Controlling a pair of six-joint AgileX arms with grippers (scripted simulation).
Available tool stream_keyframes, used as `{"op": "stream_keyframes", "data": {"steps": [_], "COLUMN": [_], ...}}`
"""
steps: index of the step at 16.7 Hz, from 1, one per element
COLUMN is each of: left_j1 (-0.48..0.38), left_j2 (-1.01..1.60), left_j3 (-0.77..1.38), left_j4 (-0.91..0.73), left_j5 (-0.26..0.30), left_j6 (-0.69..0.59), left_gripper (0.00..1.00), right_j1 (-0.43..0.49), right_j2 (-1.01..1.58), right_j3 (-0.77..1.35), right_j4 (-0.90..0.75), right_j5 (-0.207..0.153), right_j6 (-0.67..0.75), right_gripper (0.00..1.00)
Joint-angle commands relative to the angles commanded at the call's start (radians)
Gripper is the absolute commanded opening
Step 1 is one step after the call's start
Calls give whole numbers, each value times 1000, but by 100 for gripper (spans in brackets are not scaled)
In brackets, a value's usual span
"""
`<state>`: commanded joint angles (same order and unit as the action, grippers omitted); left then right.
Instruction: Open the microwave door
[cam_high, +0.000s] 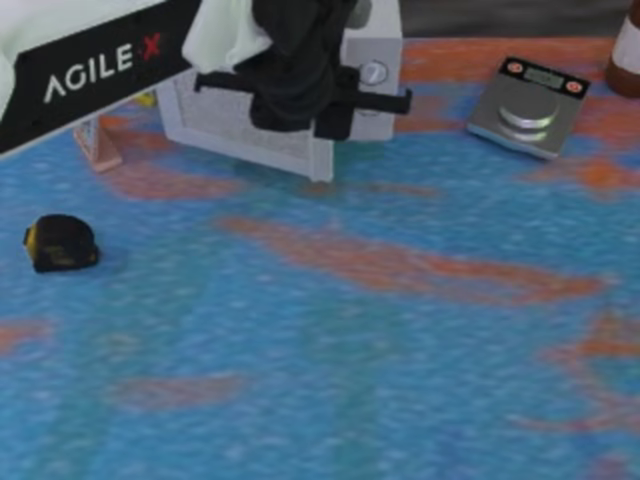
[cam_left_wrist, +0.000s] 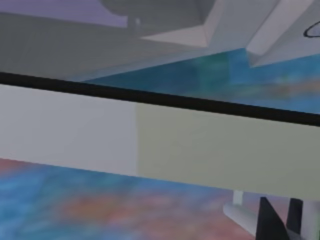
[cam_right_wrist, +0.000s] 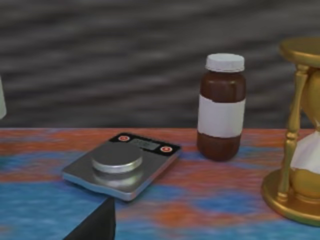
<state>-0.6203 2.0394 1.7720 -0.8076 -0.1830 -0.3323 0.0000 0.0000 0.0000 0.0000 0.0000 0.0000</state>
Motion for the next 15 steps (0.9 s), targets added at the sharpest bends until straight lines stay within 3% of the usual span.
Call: {"op": "stream_keyframes", "data": {"steps": [5,15], "left_j1": [22,22], "left_j2": [-72,-76], "left_j3": [-101,-106], "left_j4": [46,48], "left_j5": [41,43], "left_j6": [88,92], "left_gripper": [0,0], "right_j1": [0,0], "right_j2": [0,0], "right_j3": [0,0], "right_j4": [0,0], "right_j5": [0,0], "right_j6": [0,0], "right_gripper": [100,100]}}
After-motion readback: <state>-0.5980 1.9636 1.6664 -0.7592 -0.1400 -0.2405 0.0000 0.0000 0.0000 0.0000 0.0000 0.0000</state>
